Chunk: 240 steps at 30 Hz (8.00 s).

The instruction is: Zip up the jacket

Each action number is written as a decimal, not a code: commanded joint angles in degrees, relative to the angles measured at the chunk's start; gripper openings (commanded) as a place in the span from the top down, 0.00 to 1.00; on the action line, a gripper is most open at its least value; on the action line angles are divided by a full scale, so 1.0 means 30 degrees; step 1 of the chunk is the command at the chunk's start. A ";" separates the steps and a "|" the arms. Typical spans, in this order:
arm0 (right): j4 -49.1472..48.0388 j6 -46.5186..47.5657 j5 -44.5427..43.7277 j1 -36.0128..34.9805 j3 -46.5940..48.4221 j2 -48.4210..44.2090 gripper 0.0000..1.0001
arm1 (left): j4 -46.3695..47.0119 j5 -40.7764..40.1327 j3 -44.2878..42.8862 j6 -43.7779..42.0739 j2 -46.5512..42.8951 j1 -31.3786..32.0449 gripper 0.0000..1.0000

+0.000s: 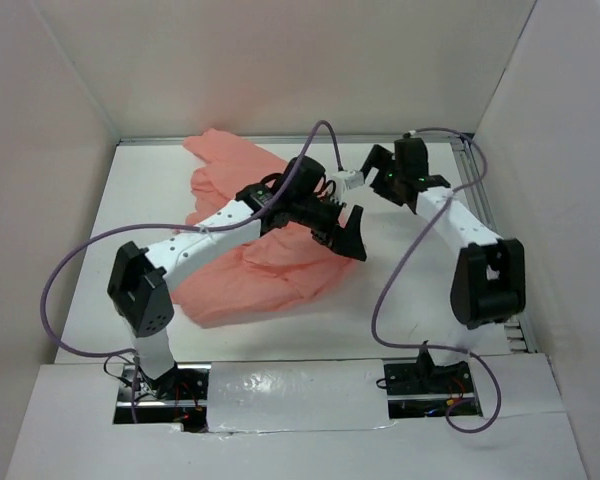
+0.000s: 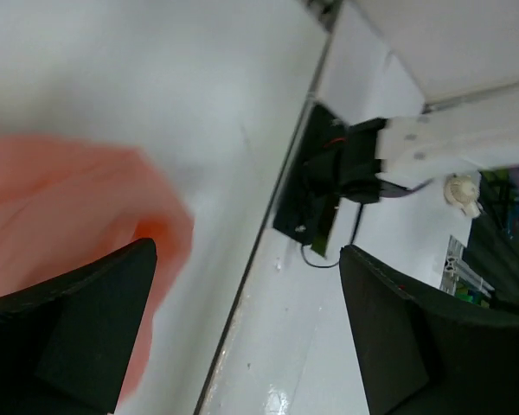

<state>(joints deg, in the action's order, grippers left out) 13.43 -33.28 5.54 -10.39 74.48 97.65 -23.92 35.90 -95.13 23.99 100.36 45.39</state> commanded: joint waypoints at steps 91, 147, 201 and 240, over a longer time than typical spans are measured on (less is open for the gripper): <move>0.8552 0.2974 0.2085 0.1005 1.9471 1.2018 0.00 | -0.3012 -0.2588 1.3374 0.6803 -1.0303 -0.1652 0.01; 1.0902 -0.3813 -0.6800 -0.4676 -0.5361 -0.3891 0.00 | -0.0932 -0.4378 0.6361 0.4368 0.0222 -1.2493 0.01; 0.2679 -0.1946 0.0294 -0.4387 -1.3605 -1.1988 0.20 | 0.2493 -0.4349 1.6211 0.5774 -0.5504 -0.4175 0.01; 0.1997 -0.1620 -0.1727 -0.4243 -1.2408 -0.6214 0.98 | 0.4312 -0.3558 1.4486 0.5686 -0.1491 -0.4377 0.01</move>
<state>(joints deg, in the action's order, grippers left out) 21.54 -36.84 0.78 -23.68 35.35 77.43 -11.60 26.76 -51.51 42.15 96.07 32.53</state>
